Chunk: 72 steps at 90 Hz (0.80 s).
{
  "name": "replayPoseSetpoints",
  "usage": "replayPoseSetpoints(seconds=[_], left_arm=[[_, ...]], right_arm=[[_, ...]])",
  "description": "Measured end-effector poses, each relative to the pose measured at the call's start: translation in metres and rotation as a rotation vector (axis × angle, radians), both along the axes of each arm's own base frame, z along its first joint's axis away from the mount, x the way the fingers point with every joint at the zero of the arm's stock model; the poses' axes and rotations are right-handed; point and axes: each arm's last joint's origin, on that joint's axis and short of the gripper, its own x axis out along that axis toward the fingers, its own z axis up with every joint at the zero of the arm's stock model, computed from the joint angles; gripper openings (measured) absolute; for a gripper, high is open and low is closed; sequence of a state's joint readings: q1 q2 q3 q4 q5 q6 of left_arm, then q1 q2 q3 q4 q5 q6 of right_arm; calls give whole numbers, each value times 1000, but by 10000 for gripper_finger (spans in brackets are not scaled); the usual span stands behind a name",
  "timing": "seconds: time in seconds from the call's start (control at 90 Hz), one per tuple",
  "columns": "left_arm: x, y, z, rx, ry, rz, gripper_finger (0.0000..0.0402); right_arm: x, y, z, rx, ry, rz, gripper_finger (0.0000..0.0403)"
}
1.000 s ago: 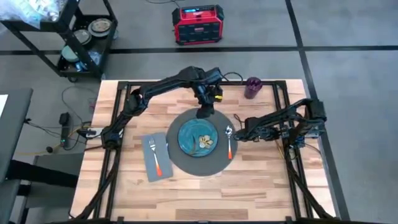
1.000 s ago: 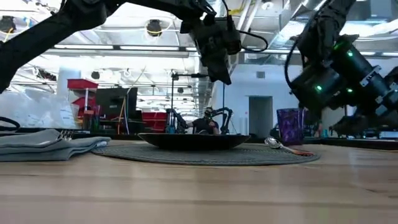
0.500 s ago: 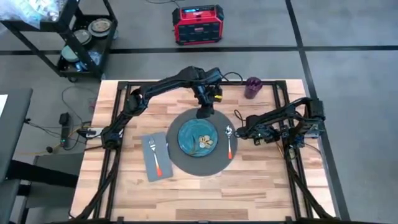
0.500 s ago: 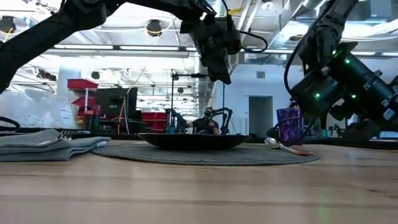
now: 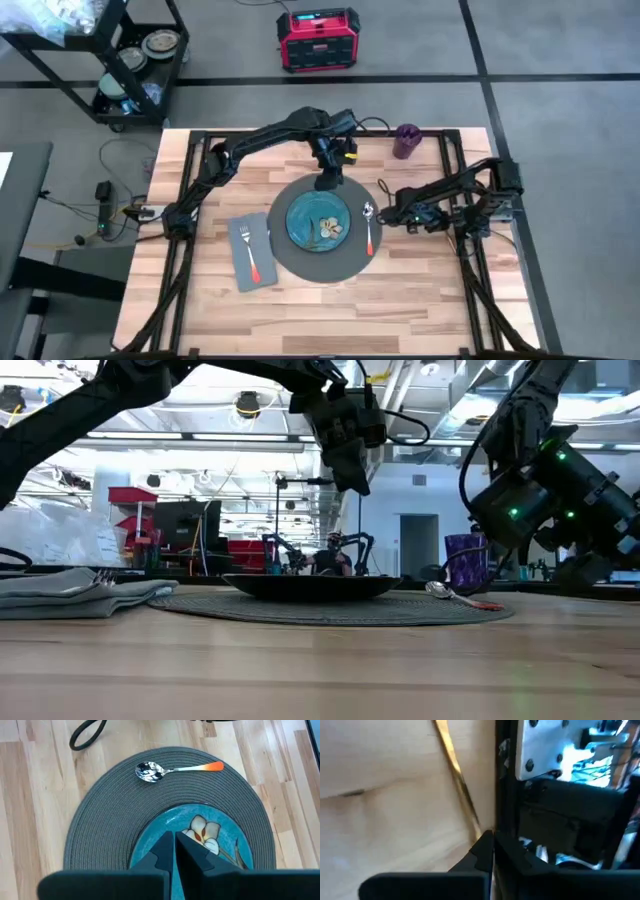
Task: Set table place
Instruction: Put the gold knife on the gray placemat
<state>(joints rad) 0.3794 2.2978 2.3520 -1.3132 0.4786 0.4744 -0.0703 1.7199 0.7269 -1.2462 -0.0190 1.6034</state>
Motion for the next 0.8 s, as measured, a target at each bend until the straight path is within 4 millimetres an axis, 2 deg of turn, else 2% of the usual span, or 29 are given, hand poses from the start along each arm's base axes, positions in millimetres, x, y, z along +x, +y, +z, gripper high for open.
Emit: replayPoseSetpoints(seconds=[0.122, 0.278, 0.489, 0.7, 0.8], left_arm=[[0, 0, 0, 0, 0, 0, 0], [0, 0, 0, -1, 0, 3, 0], [0, 0, 0, 0, -2, 0, 0], [0, 0, 1, 2, -7, 1, 0], [0, 1, 1, 2, -8, 2, 0]], right_arm=[[2, 0, -11, -42, -92, -53, 1], [-3, 2, -11, -186, -46, -175, 1], [8, 13, -2, -397, -155, -67, 1], [12, 20, 2, -464, -179, -88, 1], [12, 21, 10, -481, -131, -91, 1]])
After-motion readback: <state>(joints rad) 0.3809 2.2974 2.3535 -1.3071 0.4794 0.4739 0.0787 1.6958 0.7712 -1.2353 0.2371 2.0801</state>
